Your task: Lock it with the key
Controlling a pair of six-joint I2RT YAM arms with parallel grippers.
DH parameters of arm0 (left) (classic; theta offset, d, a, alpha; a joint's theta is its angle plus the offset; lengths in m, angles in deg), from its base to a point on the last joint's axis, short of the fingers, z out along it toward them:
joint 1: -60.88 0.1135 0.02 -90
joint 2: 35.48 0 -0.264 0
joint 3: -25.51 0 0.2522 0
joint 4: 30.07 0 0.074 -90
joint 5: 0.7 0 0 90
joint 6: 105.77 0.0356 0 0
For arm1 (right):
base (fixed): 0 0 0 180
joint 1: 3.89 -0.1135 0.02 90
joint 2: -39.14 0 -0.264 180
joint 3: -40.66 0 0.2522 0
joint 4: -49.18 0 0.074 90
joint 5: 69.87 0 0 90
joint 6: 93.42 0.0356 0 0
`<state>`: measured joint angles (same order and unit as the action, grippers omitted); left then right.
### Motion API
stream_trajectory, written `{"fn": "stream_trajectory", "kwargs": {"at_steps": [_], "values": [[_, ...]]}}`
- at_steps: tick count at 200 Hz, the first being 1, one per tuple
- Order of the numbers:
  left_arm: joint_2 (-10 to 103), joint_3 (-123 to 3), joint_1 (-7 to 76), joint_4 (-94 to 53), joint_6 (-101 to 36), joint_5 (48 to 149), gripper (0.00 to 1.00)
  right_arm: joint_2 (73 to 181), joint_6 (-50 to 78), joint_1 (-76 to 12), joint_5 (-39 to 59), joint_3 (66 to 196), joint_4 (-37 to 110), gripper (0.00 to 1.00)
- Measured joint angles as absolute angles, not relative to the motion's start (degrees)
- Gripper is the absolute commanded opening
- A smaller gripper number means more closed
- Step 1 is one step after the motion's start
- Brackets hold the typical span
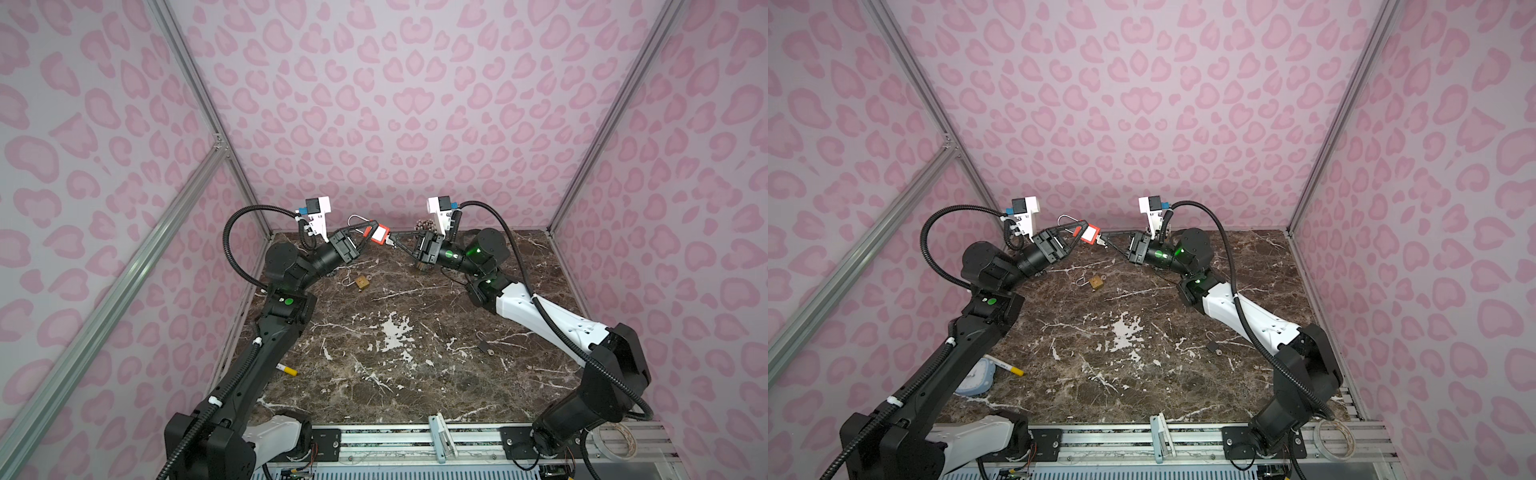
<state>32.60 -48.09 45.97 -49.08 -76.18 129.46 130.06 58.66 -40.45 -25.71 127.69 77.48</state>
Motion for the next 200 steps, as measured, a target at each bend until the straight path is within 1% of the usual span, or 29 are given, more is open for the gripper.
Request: {"fn": "stream_trajectory", "kwargs": {"at_steps": [59, 137, 200], "values": [[32.6, -47.6, 46.7, -48.8, -77.2, 131.5, 0.11, 127.4, 51.6, -40.7, -23.8, 127.1, 70.7, 0.0], [32.6, -47.1, 47.2, -47.7, -77.7, 132.6, 0.1, 125.0, 41.9, -42.3, -19.2, 127.3, 62.6, 0.0], [31.4, -45.9, 47.9, -46.7, -77.6, 133.7, 0.08, 124.9, 42.2, -42.2, -19.8, 125.3, 64.3, 0.0]]}}
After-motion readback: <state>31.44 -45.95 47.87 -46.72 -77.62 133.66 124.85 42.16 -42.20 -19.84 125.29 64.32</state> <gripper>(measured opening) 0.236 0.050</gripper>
